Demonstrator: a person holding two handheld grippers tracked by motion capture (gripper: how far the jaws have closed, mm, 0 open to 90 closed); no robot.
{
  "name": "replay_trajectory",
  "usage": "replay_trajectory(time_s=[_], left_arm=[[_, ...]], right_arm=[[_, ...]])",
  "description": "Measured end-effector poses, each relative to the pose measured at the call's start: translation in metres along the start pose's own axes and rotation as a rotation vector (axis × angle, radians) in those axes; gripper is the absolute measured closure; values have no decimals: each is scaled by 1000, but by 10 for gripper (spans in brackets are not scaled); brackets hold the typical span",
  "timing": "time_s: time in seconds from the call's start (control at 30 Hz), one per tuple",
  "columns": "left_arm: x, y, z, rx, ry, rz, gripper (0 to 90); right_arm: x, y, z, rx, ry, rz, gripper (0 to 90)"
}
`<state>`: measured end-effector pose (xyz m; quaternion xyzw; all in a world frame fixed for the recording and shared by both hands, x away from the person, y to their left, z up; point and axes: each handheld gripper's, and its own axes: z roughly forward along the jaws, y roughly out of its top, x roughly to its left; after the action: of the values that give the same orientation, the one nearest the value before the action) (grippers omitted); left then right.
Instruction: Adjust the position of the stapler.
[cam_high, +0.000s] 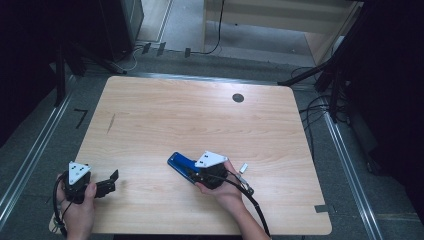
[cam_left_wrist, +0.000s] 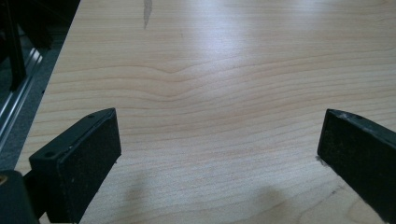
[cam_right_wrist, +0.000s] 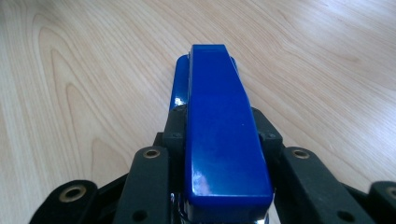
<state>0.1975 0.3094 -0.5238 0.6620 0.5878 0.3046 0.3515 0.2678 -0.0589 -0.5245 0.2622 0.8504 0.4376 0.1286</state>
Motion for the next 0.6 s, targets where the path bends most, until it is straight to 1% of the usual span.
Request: replay_trajectory(time_s=[0.13,0.3,0.37,0.43,0.53,0.6], left_arm=[[0,0,0,-3,-4,-4,0],[2,-1,-2,-14,-12,-16,0],[2,-1,-2,-21,-9,-20,0],[1,-1,-2,-22,-4,-13,0],[-2,-1,-2,-18,-3,14,0],[-3,-1,-3,-19,-5,24,0]], right_arm=[[-3,-8,-8,-9,11,-1,673],[-4,-17,-16,-21,14,1,673],[-5,-20,-19,-22,16,-1,673],[-6,-22,-22,-24,20,-7,672],[-6,-26,-26,-24,32,-15,673],[-7,-28,-28,-29,44,-23,672]])
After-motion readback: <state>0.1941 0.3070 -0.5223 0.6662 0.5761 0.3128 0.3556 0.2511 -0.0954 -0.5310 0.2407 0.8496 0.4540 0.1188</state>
